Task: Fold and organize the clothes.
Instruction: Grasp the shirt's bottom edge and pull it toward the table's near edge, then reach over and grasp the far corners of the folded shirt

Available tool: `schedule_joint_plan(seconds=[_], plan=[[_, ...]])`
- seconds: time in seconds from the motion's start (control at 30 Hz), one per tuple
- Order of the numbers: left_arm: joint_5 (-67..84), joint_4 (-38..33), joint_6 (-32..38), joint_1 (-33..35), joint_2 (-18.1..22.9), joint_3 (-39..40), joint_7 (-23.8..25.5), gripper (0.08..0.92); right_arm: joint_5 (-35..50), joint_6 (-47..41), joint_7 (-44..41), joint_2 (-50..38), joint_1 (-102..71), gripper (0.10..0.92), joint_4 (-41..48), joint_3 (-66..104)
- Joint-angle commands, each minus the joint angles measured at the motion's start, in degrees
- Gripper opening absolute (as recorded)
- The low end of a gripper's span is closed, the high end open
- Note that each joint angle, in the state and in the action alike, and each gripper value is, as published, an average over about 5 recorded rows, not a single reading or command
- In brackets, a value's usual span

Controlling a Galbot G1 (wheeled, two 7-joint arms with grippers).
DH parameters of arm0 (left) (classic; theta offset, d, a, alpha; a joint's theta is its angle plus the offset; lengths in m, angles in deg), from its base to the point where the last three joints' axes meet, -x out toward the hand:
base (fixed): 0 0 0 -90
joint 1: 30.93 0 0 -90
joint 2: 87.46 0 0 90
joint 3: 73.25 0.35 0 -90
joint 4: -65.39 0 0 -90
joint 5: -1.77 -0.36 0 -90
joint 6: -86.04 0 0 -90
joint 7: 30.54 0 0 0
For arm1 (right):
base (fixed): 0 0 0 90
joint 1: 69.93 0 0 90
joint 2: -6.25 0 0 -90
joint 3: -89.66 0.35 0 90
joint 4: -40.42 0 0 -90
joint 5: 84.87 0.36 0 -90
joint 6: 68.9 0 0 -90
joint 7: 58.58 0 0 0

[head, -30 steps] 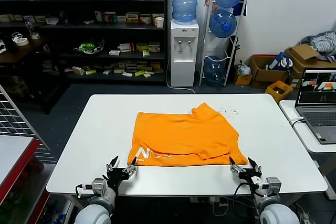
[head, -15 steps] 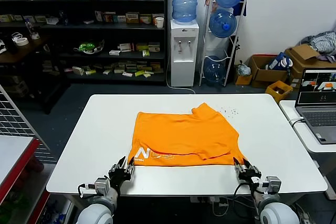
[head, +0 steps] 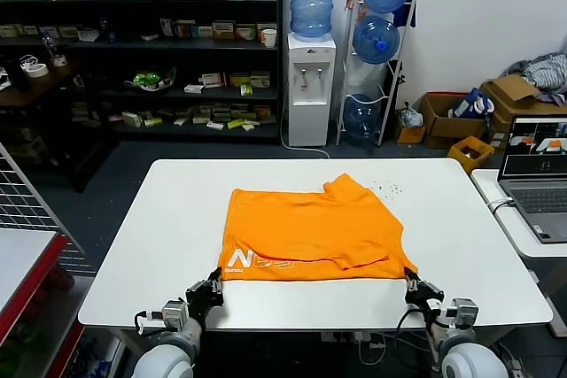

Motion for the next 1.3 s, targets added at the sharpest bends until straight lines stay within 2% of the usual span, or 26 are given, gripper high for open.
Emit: schedule_joint_plan(seconds=[0.03, 0.2, 0.4, 0.6, 0.8, 0.93, 1.1, 1.2, 1.3], plan=[[3.8, -7.2, -1.2, 2.5, -2.6, -1.2, -2.8, 0.089, 1.2, -0.1, 1.0, -1.2, -4.0, 0.124, -5.3, 0.7], [9.0, -12.6, -2.9, 7.7, -5.5, -3.9, -5.1, 0.089, 1.7, -0.3, 1.7, -2.8, -10.2, 0.124, -10.0, 2.0], [10.1, -16.7, -3.3, 15.9, -7.1, -7.2, -6.1, 0.089, 2.7, -0.3, 2.3, -3.2, -16.4, 0.124, -13.0, 4.2], [9.2, -18.5, -2.8, 21.3, -6.0, -8.7, -6.3, 0.089, 2.9, 0.3, 2.0, -2.5, -20.9, 0.124, -13.9, 5.7], [8.8, -19.1, -2.6, 22.8, -4.9, -9.2, -4.9, 0.089, 0.9, 0.4, 0.4, -1.9, -21.2, 0.149, -14.1, 5.6], [9.7, -20.4, -2.7, 21.7, -4.8, -10.3, -3.8, 0.111, -0.9, 2.3, -1.1, -2.4, -19.9, 0.249, -15.2, 5.4], [13.6, -22.8, -3.2, 17.8, -6.8, -14.3, -3.8, 0.243, -0.1, 3.0, -2.4, -5.8, -16.9, 0.397, -17.9, 6.3], [15.0, -21.2, -3.2, 12.8, -9.2, -15.3, -2.8, 0.33, 1.8, 2.0, -1.7, -9.4, -11.2, 0.483, -17.7, 5.5], [15.6, -16.0, -3.0, 3.9, -10.5, -13.2, -0.8, 0.417, 4.0, -0.2, 0.8, -11.9, -0.3, 0.57, -14.2, 1.3]])
